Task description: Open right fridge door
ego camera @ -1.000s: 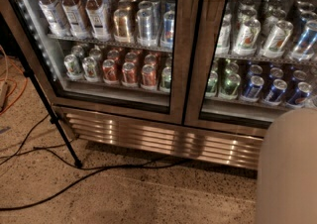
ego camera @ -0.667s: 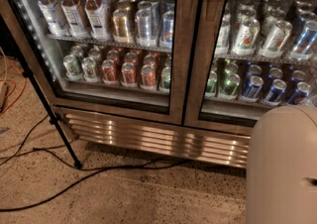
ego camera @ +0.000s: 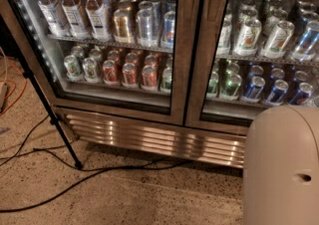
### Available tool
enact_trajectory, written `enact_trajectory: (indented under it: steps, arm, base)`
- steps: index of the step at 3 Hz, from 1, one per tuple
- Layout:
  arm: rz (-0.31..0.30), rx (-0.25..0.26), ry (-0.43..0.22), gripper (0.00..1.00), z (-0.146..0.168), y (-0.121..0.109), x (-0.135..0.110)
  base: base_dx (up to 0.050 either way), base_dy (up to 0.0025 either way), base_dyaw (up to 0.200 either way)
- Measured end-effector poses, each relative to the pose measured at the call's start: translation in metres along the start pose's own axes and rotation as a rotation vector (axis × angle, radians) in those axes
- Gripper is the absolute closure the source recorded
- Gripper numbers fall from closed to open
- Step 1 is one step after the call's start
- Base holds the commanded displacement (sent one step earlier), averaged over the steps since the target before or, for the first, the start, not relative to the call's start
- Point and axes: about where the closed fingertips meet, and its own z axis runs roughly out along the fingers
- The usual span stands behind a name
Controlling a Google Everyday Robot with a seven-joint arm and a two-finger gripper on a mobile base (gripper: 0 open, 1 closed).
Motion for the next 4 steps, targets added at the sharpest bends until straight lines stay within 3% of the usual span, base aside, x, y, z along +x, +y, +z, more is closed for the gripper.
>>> enact_trajectory:
  steps: [4]
  arm:
    - [0.058, 0.034, 0.026, 1.0, -0.02, 0.001, -0.005]
  base:
    - [0.0, 0.0, 0.0]
